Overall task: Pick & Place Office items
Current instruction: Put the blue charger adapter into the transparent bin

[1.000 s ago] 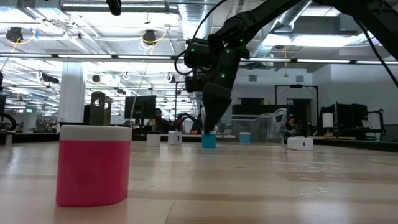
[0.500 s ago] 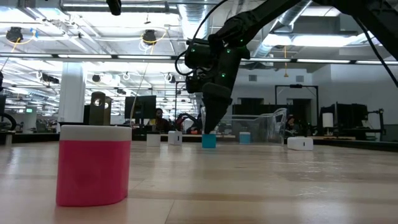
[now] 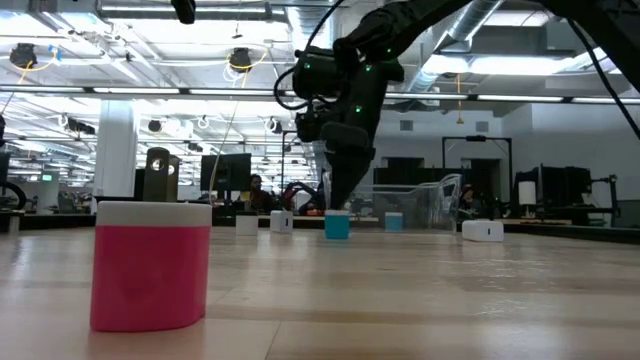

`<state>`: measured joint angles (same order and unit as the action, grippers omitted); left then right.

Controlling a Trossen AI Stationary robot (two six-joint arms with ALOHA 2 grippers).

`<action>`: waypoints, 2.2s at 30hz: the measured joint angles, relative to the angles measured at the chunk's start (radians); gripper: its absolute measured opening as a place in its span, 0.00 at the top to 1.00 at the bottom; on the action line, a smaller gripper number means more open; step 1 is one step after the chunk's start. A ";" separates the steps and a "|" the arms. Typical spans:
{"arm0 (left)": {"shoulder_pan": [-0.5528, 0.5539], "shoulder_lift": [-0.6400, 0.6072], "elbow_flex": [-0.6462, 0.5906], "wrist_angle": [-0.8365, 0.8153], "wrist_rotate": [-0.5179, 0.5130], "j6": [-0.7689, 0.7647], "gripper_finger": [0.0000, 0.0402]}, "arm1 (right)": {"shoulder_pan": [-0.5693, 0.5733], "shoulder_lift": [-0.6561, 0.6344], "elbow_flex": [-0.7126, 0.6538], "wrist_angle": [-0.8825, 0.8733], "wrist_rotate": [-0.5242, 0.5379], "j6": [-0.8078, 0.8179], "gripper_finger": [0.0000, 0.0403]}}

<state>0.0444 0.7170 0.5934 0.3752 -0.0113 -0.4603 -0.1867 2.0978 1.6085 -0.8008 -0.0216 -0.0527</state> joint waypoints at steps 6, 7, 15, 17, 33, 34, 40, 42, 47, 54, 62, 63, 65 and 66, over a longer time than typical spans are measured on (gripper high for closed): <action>0.000 0.000 0.000 0.001 0.004 0.000 0.55 | 0.055 -0.027 0.061 -0.075 0.038 0.083 0.95; 0.000 0.000 0.000 0.000 0.004 0.000 0.55 | 0.063 -0.026 0.075 -0.092 0.049 0.096 0.95; 0.000 0.000 0.000 0.000 0.005 0.000 0.55 | 0.130 -0.023 0.255 -0.261 0.077 0.238 0.98; 0.000 0.000 0.000 0.001 0.006 0.000 0.55 | 0.142 -0.023 0.317 -0.308 0.083 0.280 0.99; 0.000 0.000 0.000 0.001 0.019 0.000 0.55 | -0.248 -0.025 0.629 -0.670 0.222 0.423 1.00; 0.000 0.000 0.000 0.001 0.019 0.000 0.55 | -0.290 -0.025 0.629 -0.676 0.209 0.430 1.00; 0.000 0.000 0.000 0.001 0.019 0.008 0.55 | -0.488 -0.025 0.629 -0.669 0.148 0.467 1.00; 0.000 0.000 0.000 0.001 0.019 0.012 0.55 | -0.526 -0.025 0.629 -0.669 0.125 0.484 1.00; 0.000 0.000 0.000 0.000 0.019 0.029 0.55 | -0.571 -0.024 0.572 -0.635 0.025 0.525 1.00; 0.000 0.000 0.000 0.000 0.018 0.034 0.55 | -0.554 -0.022 0.388 -0.542 0.019 0.532 1.00; 0.000 0.000 0.000 0.000 0.017 0.013 0.55 | -0.556 -0.023 0.211 -0.468 0.022 0.516 1.00; 0.000 0.000 0.000 0.000 0.017 0.011 0.55 | -0.555 -0.023 0.191 -0.449 0.022 0.515 1.00; 0.000 0.000 0.000 0.000 0.017 0.009 0.55 | -0.555 -0.023 0.151 -0.390 0.022 0.512 1.00; 0.000 0.000 0.000 0.000 0.017 0.007 0.55 | -0.555 -0.023 0.135 -0.364 0.022 0.513 1.00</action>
<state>0.0444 0.7170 0.5934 0.3754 0.0055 -0.4528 -0.7418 2.0750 1.7439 -1.1646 0.0001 0.4604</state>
